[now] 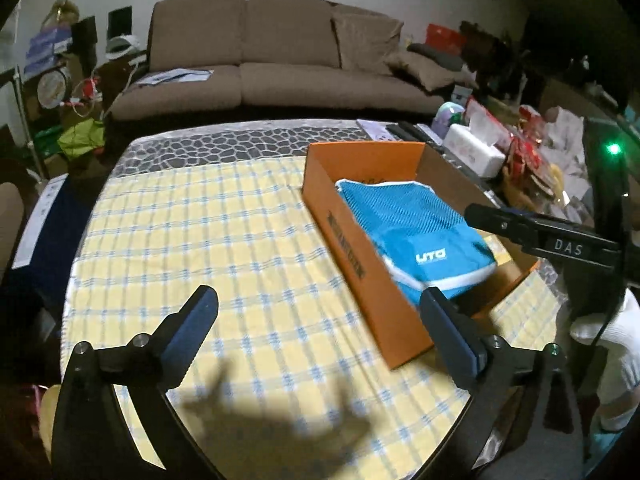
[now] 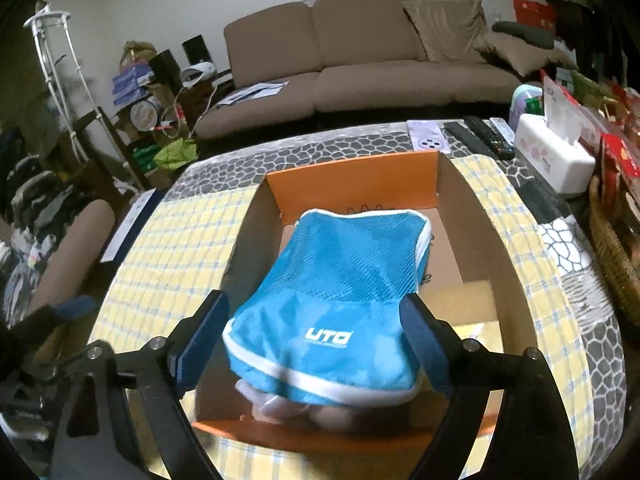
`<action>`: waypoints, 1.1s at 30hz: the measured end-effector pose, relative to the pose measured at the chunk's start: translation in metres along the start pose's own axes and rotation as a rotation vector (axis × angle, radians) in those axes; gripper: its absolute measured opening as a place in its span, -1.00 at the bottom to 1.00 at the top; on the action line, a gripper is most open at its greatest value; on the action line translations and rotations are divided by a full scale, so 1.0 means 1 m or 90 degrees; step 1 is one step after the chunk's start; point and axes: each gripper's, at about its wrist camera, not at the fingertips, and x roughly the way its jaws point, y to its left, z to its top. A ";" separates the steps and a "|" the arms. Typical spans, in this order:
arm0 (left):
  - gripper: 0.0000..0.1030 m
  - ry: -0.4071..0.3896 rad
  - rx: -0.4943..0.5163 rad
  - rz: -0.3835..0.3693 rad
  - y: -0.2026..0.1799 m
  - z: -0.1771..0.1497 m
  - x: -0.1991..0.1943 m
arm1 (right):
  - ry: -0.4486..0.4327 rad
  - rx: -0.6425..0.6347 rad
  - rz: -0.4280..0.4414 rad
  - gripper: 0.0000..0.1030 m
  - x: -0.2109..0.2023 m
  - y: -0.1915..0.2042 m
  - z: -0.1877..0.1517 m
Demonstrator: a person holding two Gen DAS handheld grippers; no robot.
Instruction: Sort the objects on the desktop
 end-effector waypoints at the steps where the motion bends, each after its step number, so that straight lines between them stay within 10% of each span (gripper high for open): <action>1: 0.99 0.000 -0.001 0.001 0.000 -0.003 -0.002 | 0.000 0.000 -0.007 0.82 -0.001 0.003 -0.004; 33: 1.00 0.031 -0.087 0.080 0.037 -0.087 -0.011 | 0.011 -0.029 -0.036 0.97 -0.018 0.058 -0.092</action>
